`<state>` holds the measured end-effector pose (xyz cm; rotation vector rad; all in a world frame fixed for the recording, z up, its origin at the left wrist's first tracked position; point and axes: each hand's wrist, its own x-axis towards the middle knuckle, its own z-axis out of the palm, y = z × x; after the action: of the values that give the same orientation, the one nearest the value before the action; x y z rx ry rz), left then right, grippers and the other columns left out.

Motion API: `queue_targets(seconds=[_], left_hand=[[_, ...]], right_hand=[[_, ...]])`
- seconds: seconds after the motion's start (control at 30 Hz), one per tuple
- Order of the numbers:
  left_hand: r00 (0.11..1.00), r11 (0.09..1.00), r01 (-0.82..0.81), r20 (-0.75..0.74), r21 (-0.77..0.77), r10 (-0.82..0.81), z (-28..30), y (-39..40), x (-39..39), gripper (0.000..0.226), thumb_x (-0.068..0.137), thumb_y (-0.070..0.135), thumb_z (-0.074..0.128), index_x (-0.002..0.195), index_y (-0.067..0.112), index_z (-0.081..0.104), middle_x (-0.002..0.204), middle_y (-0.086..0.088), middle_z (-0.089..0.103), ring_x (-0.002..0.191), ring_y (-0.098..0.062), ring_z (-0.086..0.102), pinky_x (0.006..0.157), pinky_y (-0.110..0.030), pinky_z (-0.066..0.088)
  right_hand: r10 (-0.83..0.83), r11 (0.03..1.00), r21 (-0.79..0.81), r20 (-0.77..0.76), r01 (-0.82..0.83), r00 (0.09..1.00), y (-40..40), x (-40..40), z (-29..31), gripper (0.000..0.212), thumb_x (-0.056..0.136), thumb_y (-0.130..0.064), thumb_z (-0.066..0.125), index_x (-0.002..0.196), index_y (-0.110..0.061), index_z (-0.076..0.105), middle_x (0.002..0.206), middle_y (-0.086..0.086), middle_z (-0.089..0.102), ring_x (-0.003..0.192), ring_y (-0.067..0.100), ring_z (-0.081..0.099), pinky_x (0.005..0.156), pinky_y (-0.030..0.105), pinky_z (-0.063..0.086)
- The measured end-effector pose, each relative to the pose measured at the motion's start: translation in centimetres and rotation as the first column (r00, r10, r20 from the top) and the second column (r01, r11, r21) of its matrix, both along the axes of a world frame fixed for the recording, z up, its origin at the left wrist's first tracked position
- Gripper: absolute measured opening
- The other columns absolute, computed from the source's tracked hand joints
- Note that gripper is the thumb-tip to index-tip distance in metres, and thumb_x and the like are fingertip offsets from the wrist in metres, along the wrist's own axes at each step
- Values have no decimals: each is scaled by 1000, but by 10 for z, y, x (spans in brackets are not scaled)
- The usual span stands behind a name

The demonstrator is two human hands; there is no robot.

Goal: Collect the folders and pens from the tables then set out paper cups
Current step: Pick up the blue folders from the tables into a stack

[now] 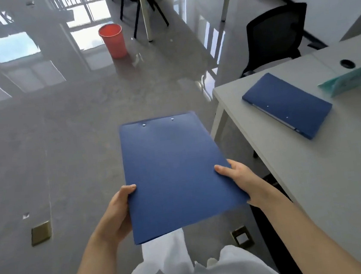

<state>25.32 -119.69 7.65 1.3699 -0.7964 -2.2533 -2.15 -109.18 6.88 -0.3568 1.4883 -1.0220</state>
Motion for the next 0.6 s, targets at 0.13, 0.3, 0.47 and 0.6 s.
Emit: queue_targets(seconds=[0.13,0.3,0.47,0.6], left_hand=[[989,988,142,23,57,-144,6,-85,-1,47,67,24,66,111,9,64,102,-10,72,81,-28,71,74,-39,54],[962,962,256,70,89,-263,9,-174,-19,47,79,36,68,121,14,65,117,-8,71,99,-28,70,84,-42,53],[941,944,328,77,36,-330,9,-241,-61,39,87,32,61,124,18,62,117,-8,71,101,-30,70,78,-41,58],[914,918,395,121,-44,-387,7,-286,-113,34,87,23,66,120,17,61,112,-11,72,94,-33,71,73,-44,58]], right_hand=[[-63,997,-48,-12,63,998,-58,11,4,30,92,-28,60,121,-20,55,113,1,71,99,25,70,85,43,55],[-175,984,-56,-49,172,983,-111,17,10,29,93,-27,59,122,-20,53,114,0,70,97,21,70,80,38,57],[-269,963,-50,-69,266,961,-147,6,10,31,93,-29,59,122,-22,52,115,-1,69,98,20,70,84,39,57],[-353,935,-50,-63,350,934,-179,-25,6,32,92,-32,60,122,-22,53,115,-1,69,99,20,69,85,40,57]])
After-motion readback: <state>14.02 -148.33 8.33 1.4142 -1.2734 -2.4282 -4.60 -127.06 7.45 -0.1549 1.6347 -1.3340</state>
